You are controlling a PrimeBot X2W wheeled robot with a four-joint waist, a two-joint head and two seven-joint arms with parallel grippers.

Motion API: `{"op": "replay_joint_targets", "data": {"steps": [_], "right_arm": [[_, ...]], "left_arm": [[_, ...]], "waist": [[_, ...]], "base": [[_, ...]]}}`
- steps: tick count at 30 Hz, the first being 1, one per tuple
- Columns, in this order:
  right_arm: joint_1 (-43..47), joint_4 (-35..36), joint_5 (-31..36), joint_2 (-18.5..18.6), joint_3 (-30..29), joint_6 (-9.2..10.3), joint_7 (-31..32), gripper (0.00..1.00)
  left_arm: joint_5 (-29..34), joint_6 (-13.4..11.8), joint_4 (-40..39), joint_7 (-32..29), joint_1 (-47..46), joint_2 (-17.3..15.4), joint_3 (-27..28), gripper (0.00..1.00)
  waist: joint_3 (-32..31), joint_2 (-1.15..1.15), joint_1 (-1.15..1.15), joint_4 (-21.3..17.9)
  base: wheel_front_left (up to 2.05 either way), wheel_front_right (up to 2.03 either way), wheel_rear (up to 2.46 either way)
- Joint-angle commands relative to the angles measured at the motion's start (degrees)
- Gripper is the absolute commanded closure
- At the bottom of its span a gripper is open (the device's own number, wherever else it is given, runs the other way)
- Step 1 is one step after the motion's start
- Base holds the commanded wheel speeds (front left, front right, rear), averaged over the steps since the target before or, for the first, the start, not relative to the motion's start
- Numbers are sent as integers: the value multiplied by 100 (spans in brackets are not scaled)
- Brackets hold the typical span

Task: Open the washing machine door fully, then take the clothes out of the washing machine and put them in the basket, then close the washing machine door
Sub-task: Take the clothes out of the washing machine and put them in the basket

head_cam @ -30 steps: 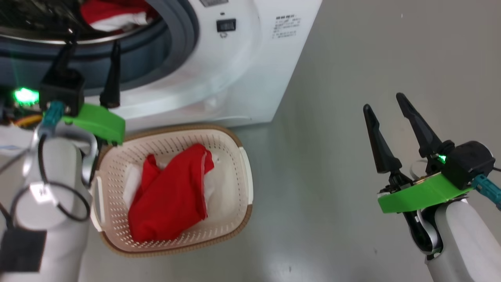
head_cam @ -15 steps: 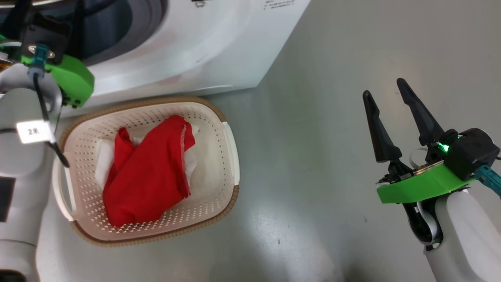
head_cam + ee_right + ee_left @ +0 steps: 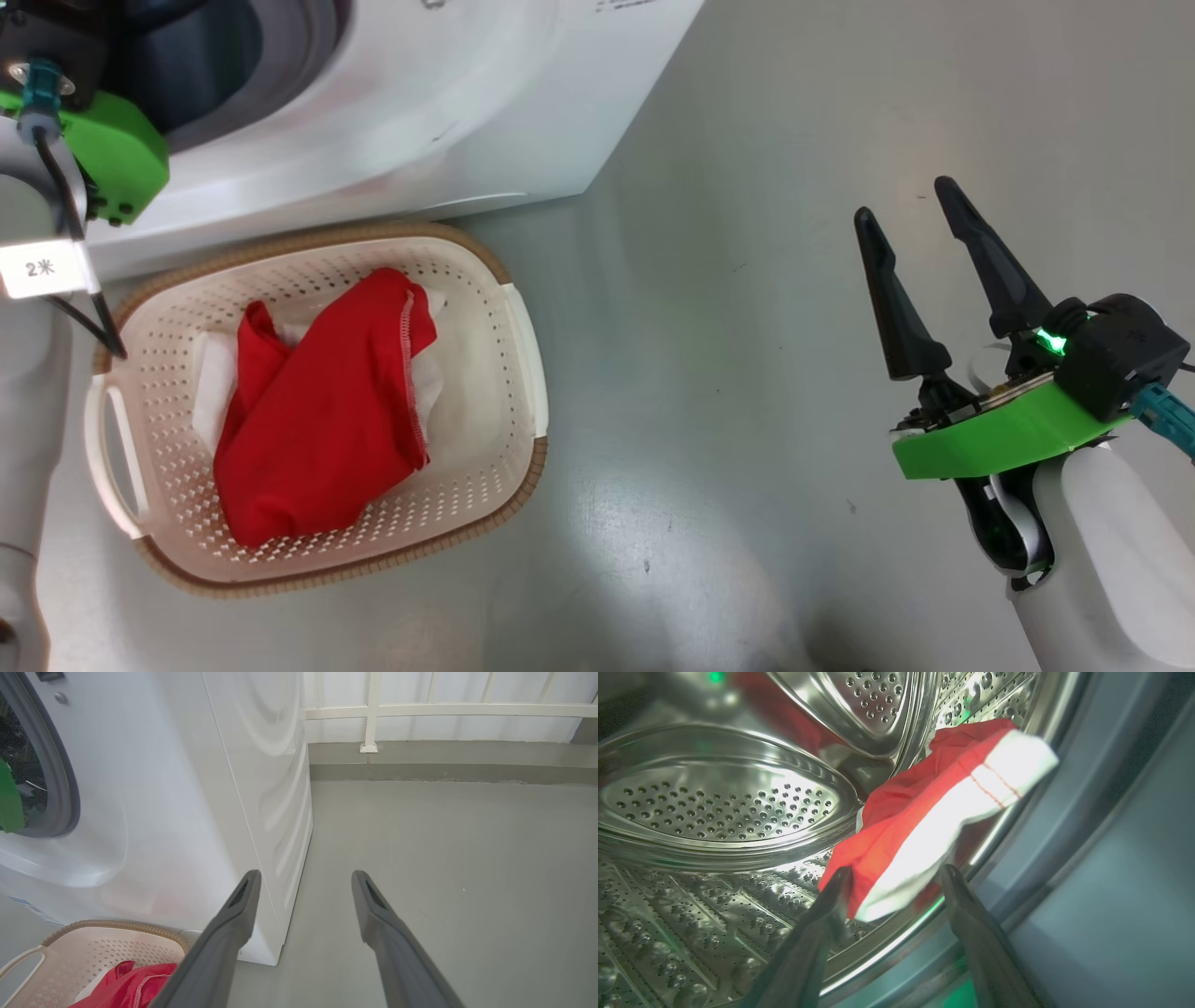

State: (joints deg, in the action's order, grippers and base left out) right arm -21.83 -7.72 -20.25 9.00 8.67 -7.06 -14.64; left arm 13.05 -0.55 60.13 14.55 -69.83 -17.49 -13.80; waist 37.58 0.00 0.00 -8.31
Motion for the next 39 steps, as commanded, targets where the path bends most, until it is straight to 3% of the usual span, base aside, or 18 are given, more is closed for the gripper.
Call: {"op": "replay_joint_targets", "data": {"steps": [1, 2, 3, 4, 11, 25, 39], "right_arm": [[81, 103, -29, 62, 148, -43, -36, 0], [75, 103, -34, 66, 159, -43, -36, 0], [69, 103, -40, 69, 169, -43, -36, 0], [62, 105, -43, 70, 177, -43, -36, 0], [75, 99, -35, 42, 138, -43, -36, 0], [3, 31, -15, -52, 86, -43, -36, 0], [60, -142, -10, -119, -49, -43, -36, 0]], "left_arm": [[14, -38, -57, 45, -171, -324, 38, 0], [-1, -44, -35, 45, -192, -326, 29, 0], [-21, -45, -37, 45, -223, -329, 23, 84], [-62, -52, -82, 45, -250, -335, 33, 100], [-349, -59, -170, 45, -255, -323, 101, 100], [-1620, -65, -925, 45, 611, 0, 928, 100], [-1914, -175, -2212, 45, 1787, 263, 1208, 100]], "waist": [[-3, 0, 0, -36], [-4, 0, 0, -51], [1, 0, 0, -64], [9, 0, 0, -75], [33, 0, 0, -58], [-99, 0, 0, 177], [-597, 0, 0, 432]], "base": [[0, 0, 0], [0, 0, 0], [0, 0, 0], [0, 0, 0], [0, 0, 0], [0, 0, 0], [0, 0, 0]]}}
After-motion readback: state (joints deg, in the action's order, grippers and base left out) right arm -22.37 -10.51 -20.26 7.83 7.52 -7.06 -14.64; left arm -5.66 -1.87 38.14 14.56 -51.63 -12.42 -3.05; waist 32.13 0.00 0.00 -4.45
